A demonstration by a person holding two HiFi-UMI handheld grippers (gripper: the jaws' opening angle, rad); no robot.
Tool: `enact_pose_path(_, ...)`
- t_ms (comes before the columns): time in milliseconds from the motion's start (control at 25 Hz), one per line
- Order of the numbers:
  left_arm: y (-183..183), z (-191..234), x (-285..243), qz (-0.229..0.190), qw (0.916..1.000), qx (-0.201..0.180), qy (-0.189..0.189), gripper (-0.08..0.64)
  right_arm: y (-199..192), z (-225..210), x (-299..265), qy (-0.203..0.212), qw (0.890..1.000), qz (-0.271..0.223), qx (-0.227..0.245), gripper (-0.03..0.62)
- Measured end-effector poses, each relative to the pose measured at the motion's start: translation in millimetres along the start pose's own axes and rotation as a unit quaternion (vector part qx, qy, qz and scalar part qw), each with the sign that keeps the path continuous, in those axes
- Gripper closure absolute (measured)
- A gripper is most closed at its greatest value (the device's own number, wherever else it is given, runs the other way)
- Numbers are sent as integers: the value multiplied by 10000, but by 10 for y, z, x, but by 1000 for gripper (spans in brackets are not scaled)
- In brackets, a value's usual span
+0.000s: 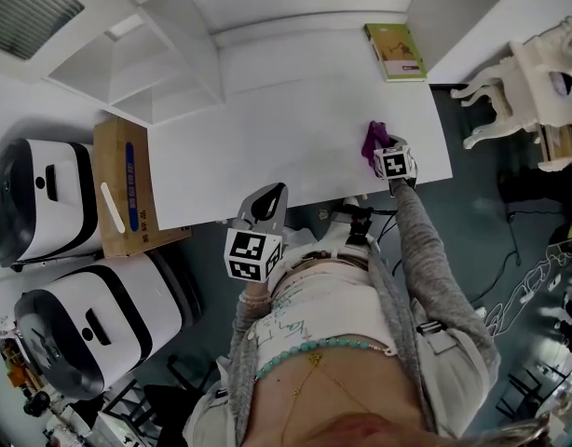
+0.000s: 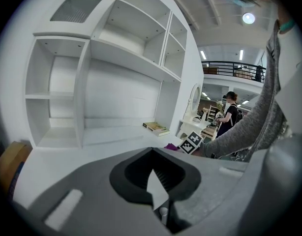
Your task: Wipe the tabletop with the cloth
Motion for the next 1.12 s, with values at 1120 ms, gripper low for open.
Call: enact_pose_path(1120,-274,-14,639,-187,9987,117,450,560,283,1099,185,755,9961,8,455,508)
Point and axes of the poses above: the fingertips, and each gripper's own axes: x backward along the fingers, z to its left, y out of its top, the point moved 8 cm from there along x, backward along the fingers, and after that the axes turned 9 degrees about -y, right-handed, at the moved point
